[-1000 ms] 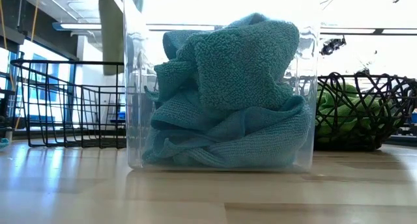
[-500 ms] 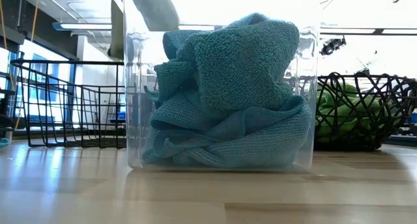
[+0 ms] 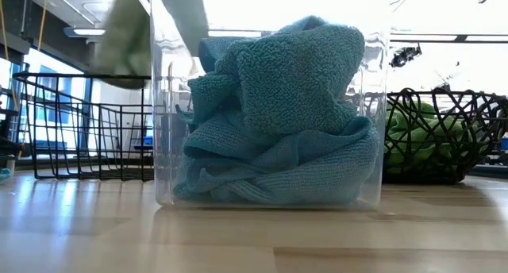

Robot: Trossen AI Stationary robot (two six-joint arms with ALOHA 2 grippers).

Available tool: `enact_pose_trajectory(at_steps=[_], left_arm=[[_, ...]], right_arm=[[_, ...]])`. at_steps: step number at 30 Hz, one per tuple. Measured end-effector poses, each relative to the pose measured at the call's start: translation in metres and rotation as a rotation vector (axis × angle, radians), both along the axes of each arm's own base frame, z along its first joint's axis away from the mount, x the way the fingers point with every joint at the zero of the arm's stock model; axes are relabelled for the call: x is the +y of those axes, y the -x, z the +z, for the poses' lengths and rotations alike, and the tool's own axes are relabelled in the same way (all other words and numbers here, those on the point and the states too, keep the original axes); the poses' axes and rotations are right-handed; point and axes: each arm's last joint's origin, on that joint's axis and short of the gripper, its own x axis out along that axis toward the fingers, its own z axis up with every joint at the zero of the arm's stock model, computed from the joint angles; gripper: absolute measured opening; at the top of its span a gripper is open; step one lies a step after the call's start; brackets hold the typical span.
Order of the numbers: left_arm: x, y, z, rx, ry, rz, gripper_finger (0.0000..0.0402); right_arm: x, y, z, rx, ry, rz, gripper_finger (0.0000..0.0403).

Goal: Sort microfiber towel by color & place in baskets

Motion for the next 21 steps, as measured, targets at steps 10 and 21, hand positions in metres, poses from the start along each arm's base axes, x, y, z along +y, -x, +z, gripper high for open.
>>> enact_pose_trajectory(at_steps=[10, 21], left_arm=[[0.002, -0.01, -0.004, 0.021, 0.007, -0.007, 0.0], [0.009, -0.076, -0.014, -0.053, 0.034, -0.03, 0.0]], right_arm=[[0.001, 0.0, 0.0, 0.0, -0.001, 0.0, 0.0236], [0.0, 0.024, 0.019, -0.128, -0.009, -0.031, 0.0236]])
